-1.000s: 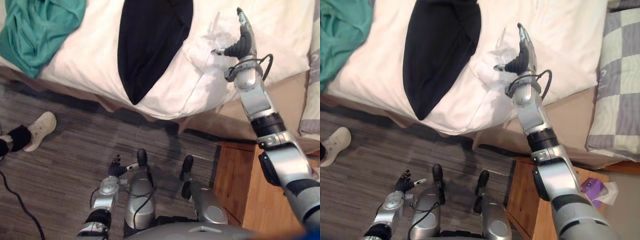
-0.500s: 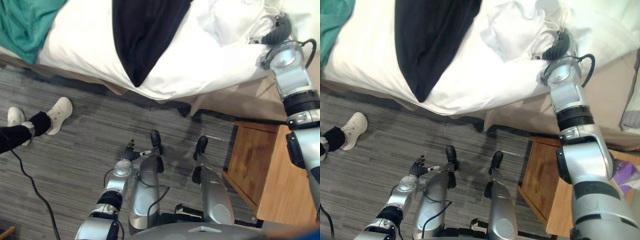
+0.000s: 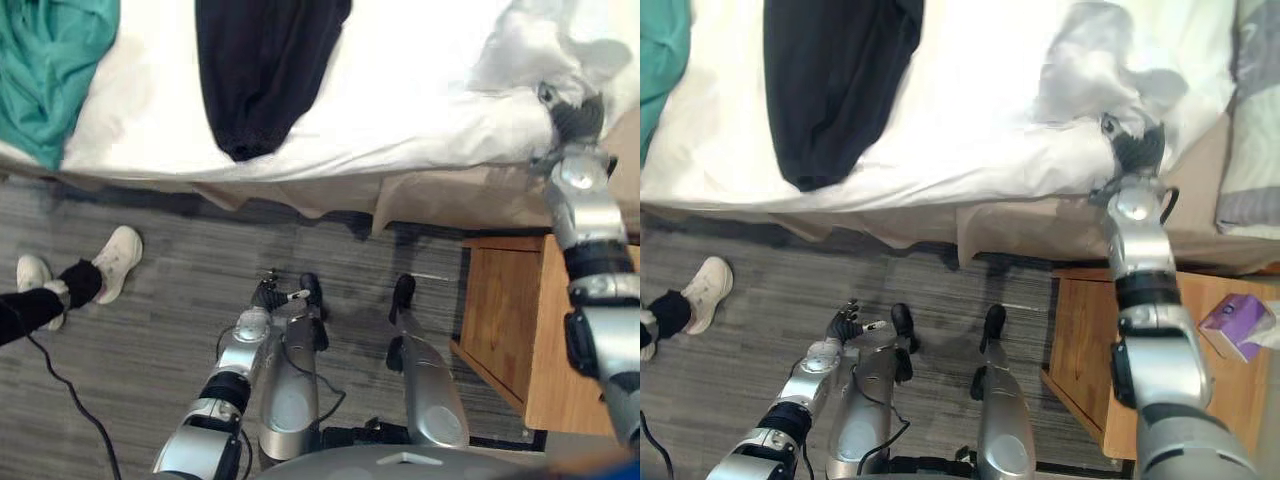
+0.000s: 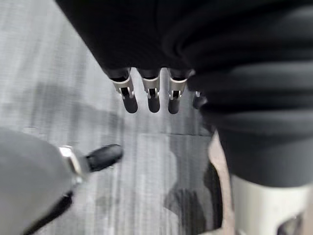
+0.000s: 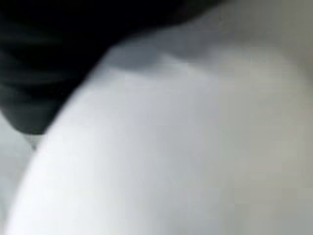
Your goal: Tidy the bed and pick cloth on bed and put in laundry
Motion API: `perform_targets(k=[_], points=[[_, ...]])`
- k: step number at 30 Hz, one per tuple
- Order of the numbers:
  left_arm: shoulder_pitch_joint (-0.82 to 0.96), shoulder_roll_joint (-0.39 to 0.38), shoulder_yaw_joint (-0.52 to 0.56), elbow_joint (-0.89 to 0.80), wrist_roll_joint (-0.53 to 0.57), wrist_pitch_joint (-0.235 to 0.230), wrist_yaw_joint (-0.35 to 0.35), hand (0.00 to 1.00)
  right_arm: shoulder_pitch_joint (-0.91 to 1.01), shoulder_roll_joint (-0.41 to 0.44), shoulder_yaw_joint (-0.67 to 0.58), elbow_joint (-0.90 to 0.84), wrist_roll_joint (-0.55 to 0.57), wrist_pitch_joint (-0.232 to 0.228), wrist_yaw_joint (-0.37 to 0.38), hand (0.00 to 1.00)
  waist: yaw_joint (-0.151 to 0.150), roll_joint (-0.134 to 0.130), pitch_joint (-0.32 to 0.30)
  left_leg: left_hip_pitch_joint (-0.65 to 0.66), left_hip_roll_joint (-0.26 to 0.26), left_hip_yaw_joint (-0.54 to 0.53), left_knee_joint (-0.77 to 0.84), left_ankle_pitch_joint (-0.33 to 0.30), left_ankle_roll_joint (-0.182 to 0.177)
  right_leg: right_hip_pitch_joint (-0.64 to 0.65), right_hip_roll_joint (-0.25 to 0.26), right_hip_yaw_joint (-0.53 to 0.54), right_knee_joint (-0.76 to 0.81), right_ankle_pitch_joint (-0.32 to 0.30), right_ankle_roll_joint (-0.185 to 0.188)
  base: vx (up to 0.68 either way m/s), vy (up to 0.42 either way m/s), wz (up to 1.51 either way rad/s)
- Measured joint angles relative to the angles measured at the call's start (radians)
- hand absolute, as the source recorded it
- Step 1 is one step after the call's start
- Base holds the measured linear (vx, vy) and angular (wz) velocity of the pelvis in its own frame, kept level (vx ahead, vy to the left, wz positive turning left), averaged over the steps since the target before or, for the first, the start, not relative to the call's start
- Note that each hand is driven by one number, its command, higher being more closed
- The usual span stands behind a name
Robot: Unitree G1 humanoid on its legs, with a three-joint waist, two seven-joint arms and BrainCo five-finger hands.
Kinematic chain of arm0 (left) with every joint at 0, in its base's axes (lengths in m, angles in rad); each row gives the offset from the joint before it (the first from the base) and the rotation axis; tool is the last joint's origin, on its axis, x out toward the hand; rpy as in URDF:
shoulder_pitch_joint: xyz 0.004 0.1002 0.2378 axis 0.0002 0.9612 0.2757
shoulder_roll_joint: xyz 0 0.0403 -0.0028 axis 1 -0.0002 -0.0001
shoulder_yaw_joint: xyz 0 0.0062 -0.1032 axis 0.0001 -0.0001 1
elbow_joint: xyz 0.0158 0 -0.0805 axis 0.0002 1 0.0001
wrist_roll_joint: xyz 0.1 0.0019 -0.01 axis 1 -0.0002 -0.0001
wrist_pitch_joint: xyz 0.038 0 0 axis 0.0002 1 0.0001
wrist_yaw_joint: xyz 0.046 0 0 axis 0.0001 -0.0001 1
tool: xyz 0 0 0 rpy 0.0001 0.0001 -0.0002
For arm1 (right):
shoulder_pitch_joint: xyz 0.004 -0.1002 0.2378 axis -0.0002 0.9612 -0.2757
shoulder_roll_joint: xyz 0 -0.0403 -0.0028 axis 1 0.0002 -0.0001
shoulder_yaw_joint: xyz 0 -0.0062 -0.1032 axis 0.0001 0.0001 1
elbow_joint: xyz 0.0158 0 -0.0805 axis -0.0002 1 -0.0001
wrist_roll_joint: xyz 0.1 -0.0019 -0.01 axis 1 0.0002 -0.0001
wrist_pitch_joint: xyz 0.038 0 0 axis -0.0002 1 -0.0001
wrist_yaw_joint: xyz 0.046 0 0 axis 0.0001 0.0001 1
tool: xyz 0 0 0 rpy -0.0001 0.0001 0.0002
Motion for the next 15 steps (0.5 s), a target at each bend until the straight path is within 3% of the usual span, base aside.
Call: perform_targets(k=[1,6,8,15], points=[[0.001,-0.003,0.000,0.000,0.000,0.006,0.001,0.00,0.027,0.022,-0.016,-0.017,0.044,-0.020,-0.007,0.00,-0.002,-0.001,-0.001,0.005,0.003,0.010,0.005,-0.008,0.000,0.002,0.000,0.005,0.000,-0.001,0.000,0.00,0.026,-0.40],[0.039,-0.034,-0.001,0.008,0.000,0.007,0.008,0.00,0.186,0.228,-0.112,-0.074,0.285,-0.175,-0.013,0.00,-0.019,-0.001,-0.012,0.075,0.002,0.068,0.019,-0.036,-0.003,0.042,-0.003,0.059,-0.004,-0.014,0.013,0.02,0.022,-0.34],[0.086,-0.051,-0.002,0.028,-0.006,0.002,0.008,0.00,0.279,0.313,-0.121,-0.073,0.337,-0.239,-0.001,0.00,-0.038,0.000,-0.073,0.097,-0.004,0.089,0.008,-0.041,-0.002,0.054,-0.005,0.077,-0.023,-0.014,0.013,0.06,0.017,-0.22],[0.167,-0.080,0.000,0.115,-0.041,-0.043,0.007,0.00,0.574,0.412,-0.140,-0.063,0.456,-0.369,0.130,0.00,-0.081,0.028,-0.191,0.242,-0.039,0.158,-0.101,-0.031,-0.010,0.127,-0.012,0.112,-0.053,-0.025,0.019,0.07,0.033,-0.26]])
